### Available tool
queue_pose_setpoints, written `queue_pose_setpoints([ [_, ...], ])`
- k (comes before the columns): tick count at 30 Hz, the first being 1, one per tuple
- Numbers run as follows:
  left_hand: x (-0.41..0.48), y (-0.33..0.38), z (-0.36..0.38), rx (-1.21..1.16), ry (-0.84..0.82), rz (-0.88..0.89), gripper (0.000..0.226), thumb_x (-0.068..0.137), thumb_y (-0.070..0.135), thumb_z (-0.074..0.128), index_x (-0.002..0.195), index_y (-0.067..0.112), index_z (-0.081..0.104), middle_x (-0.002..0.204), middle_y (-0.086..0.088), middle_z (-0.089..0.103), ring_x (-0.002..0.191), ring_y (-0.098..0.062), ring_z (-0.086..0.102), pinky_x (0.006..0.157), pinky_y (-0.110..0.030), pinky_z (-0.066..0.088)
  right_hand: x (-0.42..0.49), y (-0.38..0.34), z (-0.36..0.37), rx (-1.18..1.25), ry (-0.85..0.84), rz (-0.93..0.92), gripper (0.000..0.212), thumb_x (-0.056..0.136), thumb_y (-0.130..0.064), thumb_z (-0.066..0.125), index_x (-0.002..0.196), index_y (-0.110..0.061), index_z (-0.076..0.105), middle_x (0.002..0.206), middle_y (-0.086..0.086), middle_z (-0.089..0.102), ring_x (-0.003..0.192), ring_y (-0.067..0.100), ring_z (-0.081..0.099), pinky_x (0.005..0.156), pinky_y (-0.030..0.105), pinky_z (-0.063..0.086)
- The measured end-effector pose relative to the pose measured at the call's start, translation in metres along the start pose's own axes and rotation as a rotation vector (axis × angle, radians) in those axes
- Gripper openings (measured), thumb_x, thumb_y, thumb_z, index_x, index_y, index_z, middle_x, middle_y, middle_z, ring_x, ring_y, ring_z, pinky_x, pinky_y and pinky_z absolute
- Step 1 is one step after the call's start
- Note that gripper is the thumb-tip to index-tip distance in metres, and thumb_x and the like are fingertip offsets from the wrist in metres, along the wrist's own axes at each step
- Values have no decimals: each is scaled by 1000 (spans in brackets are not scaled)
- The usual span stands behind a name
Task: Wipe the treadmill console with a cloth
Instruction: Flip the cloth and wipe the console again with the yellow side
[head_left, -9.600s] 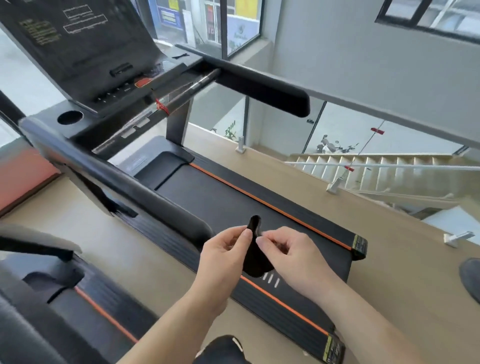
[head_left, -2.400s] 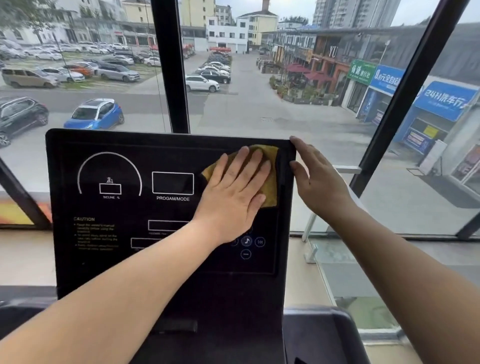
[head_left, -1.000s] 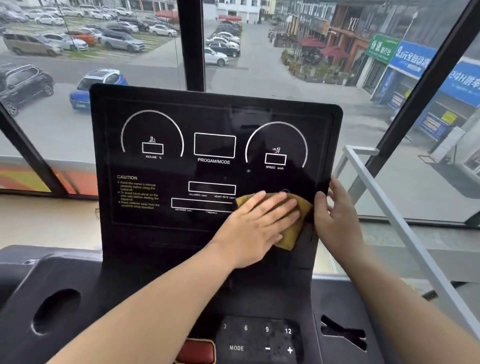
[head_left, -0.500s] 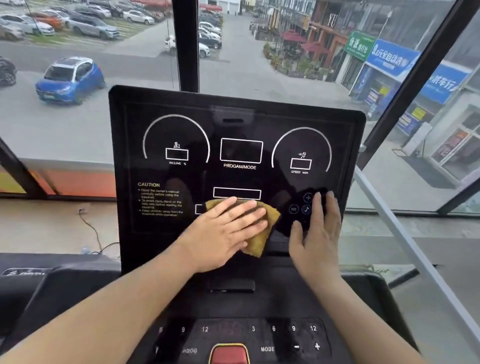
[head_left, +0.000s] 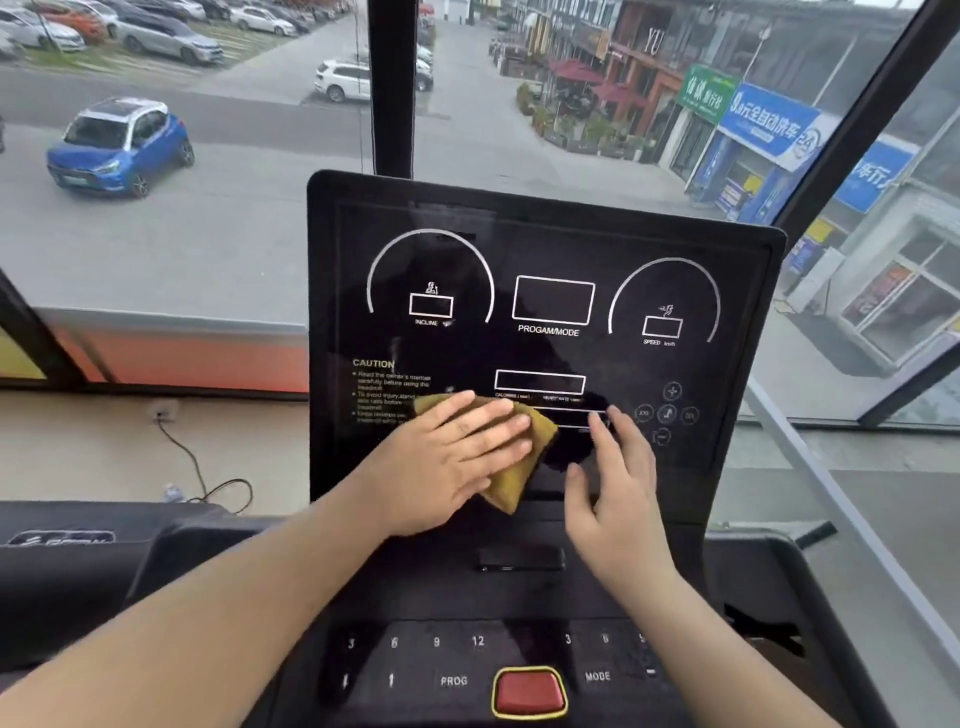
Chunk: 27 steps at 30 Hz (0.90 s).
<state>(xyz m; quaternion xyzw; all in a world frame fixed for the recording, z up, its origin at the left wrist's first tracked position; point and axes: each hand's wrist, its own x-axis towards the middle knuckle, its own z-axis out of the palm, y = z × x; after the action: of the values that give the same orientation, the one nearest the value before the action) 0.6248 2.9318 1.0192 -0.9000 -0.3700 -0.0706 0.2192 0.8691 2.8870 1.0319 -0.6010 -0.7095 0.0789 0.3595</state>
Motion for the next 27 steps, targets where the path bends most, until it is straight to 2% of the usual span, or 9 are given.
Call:
queue_pose_setpoints([
  [2, -11, -40, -13, 55, 7, -56, 59, 110, 42, 26, 164, 27, 8, 171, 1, 3, 159, -23, -1, 128, -50, 2, -6, -9, 8, -1, -43, -29, 59, 96, -9, 62, 152, -8, 44, 160, 5, 39, 152, 21, 29, 123, 32, 24],
  [4, -24, -70, -23, 43, 51, -237, 59, 108, 43, 27, 163, 27, 10, 171, 0, 8, 159, -25, 2, 128, -53, 3, -14, -19, 17, 17, -79, -55, 59, 96, -9, 61, 152, -10, 44, 159, -1, 41, 152, 14, 31, 123, 30, 27],
  [8, -46, -34, -11, -94, 115, -540, 64, 107, 41, 33, 164, 22, 11, 173, -4, 6, 159, -27, -6, 127, -55, -5, -25, -33, 32, -14, -132, -100, 57, 98, -14, 59, 153, -11, 43, 163, -2, 35, 155, 12, 23, 125, 31, 25],
  [11, -81, 12, 14, -161, 7, -505, 66, 106, 41, 35, 163, 25, 5, 173, -2, 4, 159, -27, -10, 126, -53, -9, -31, -41, 34, -33, -120, -122, 58, 97, -12, 59, 152, -8, 43, 166, 2, 30, 157, 15, 18, 125, 33, 24],
  [15, -99, -29, 4, -50, -78, -269, 61, 108, 42, 27, 164, 29, 7, 172, 3, 4, 159, -21, -5, 128, -50, -1, -42, -50, 38, 0, -134, -122, 57, 96, -8, 60, 151, -9, 45, 166, 0, 31, 157, 13, 18, 123, 36, 29],
  [18, -91, -52, -12, -86, -25, -434, 62, 108, 42, 30, 164, 25, 12, 172, 1, 3, 159, -23, -4, 128, -53, 5, -56, -54, 50, 46, -139, -90, 55, 95, -6, 61, 148, -10, 49, 165, -2, 34, 156, 12, 22, 121, 41, 35],
  [21, -94, -25, -8, -243, -43, -567, 64, 108, 40, 29, 165, 20, 9, 173, -1, -3, 158, -25, -13, 128, -53, 1, -72, -55, 58, 90, -130, -83, 50, 94, -4, 61, 143, -12, 56, 161, -3, 40, 153, 12, 29, 111, 47, 46],
  [23, -113, 0, -1, -331, -141, -572, 64, 108, 43, 23, 165, 21, 4, 172, 0, -8, 156, -23, -21, 128, -52, -2, -82, -53, 62, 111, -112, -105, 44, 94, -3, 61, 137, -12, 62, 158, -2, 45, 150, 14, 35, 103, 49, 53],
  [27, -169, 56, 3, -532, -468, -509, 68, 105, 58, 10, 162, 28, -12, 169, 8, -23, 147, -12, -40, 125, -45, -16, -101, -58, 66, 155, -90, -138, 37, 94, -4, 59, 129, -10, 68, 149, 0, 55, 143, 14, 47, 109, 42, 49],
])
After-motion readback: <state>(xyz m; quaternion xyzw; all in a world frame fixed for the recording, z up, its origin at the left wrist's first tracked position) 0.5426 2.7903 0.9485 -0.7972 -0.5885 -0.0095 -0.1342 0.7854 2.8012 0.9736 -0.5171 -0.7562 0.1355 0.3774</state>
